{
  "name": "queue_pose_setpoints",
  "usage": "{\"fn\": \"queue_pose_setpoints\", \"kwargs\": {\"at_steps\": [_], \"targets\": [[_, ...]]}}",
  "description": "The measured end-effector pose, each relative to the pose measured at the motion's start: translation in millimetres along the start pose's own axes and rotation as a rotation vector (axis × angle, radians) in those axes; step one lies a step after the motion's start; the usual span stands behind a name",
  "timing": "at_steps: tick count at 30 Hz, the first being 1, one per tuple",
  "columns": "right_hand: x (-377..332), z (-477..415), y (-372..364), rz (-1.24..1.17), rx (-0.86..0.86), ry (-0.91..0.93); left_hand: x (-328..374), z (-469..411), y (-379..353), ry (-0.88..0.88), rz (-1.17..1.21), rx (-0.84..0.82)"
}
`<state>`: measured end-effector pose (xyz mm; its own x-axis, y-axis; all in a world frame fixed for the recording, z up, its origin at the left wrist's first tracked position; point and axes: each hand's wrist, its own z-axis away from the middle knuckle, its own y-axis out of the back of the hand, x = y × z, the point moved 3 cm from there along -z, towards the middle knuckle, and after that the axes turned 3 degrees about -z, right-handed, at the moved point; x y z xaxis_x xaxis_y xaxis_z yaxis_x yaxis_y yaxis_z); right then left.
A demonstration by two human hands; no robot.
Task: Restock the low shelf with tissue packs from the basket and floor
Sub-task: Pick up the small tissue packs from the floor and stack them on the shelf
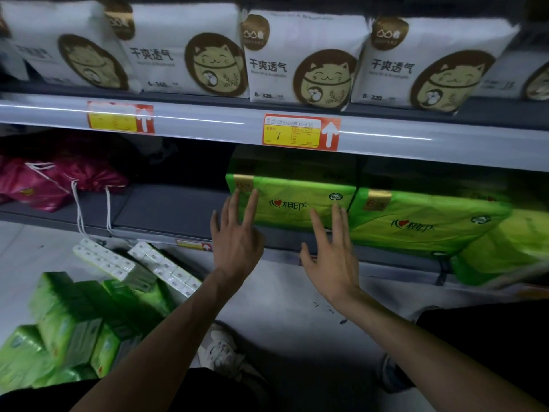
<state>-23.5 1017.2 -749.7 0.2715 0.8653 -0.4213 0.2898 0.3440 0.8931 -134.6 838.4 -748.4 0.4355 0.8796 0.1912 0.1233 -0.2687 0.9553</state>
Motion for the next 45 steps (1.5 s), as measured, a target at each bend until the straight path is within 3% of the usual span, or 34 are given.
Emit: {"fn": "queue_pose_setpoints", "kwargs": {"at_steps": [7,15,26,36,45], "targets": [[-15.0,-24.5,10.5,-0.055,0.007,-0.099,4.2,-10.1,3.2,0.059,0.019,-0.194],[-18.9,-21.1,37.7,0.037,-0.192,-0.048,4.4,-2.0,41.6,0.002,-0.069,-0.417],[-109.2,-19.6,126.1,-0.08,-0.287,0.239,-19.4,72.7,169.0,0.161,-0.216,-0.315],[-168.6,2.6,133.0,-0.315,-0.397,0.287,-48.5,128.9,309.7,0.299,-0.419,-0.233],[-233.3,47.5,101.5,-0.333,-0.587,0.53,-83.4,211.5,314.0,0.49,-0.394,-0.358]]}}
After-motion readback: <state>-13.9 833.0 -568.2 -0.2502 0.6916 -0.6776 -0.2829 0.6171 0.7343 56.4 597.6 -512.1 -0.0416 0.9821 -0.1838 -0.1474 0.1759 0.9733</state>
